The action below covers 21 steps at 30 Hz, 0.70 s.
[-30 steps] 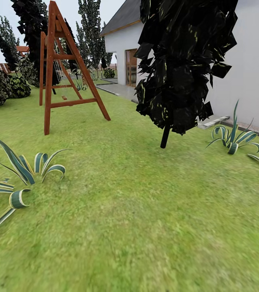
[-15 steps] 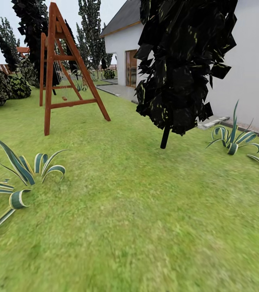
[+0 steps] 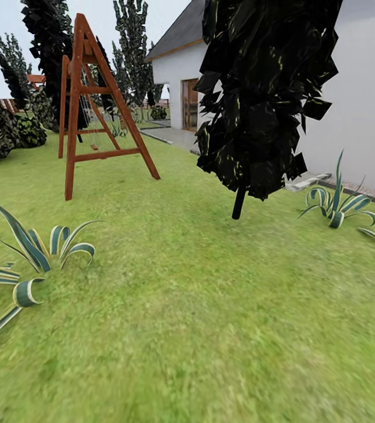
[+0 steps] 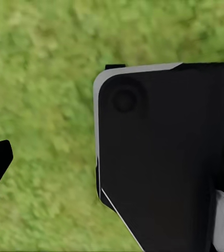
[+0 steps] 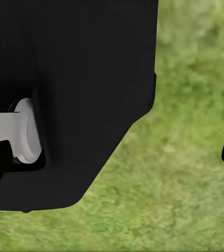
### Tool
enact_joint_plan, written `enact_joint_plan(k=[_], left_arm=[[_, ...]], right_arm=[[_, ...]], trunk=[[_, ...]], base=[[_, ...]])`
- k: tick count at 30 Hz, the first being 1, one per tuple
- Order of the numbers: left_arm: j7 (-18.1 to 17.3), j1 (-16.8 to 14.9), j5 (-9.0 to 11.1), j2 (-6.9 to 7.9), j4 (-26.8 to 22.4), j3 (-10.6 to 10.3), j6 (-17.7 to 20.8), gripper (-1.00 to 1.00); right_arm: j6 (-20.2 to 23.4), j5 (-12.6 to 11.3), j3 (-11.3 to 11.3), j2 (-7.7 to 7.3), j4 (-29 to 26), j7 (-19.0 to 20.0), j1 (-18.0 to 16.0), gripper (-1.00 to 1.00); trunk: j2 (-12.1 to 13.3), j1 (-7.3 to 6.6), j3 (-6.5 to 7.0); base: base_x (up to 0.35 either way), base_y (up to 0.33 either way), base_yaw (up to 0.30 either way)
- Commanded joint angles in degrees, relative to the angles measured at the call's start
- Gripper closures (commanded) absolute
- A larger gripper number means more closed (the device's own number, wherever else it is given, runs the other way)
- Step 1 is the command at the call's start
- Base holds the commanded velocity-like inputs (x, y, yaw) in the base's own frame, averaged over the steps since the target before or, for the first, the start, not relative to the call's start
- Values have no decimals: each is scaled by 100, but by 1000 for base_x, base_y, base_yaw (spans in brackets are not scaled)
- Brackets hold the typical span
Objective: Take the three Easter eggs out of the wicker basket on the lawn in the garden, then place them on the lawn next to a single tree (choose any tree) so that all three eggs are next to the same tree and none are left in the basket.
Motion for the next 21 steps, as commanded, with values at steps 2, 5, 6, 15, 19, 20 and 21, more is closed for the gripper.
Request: enact_joint_plan(k=[2,5,6,15,19,20,21], left_arm=[[-1,-2,-2,1,7,-7,-21,-100],[-1,-1,3,1,9,4,-17,-100],[3,0,4,1,9,5,-16,-100],[16,0,-5,1,10,-4,-2,-100],[17,0,-9,1,10,-6,2,-100],[17,0,-9,1,10,-7,3,-100],[17,0,-10,1,10,-7,3,-100]], right_arm=[[-17,-1,-9,1,-6,-6,1,-100],[-102,-1,-13,1,-3,-6,1,-100],[-128,-1,-14,1,-1,-6,1,-100],[-231,-1,-17,1,6,-10,1,-100],[-237,-1,-18,1,7,-13,1,-100],[-238,-1,-18,1,8,-14,1,-100],[-238,-1,-18,1,7,-14,1,-100]], trunk=[[-10,3,9],[-10,3,36],[-10,3,45],[-10,3,127],[-10,3,164],[-10,3,173],[-10,3,182]], base=[[0,0,0],[0,0,0],[0,0,0],[0,0,0],[0,0,0],[0,0,0],[0,0,0]])
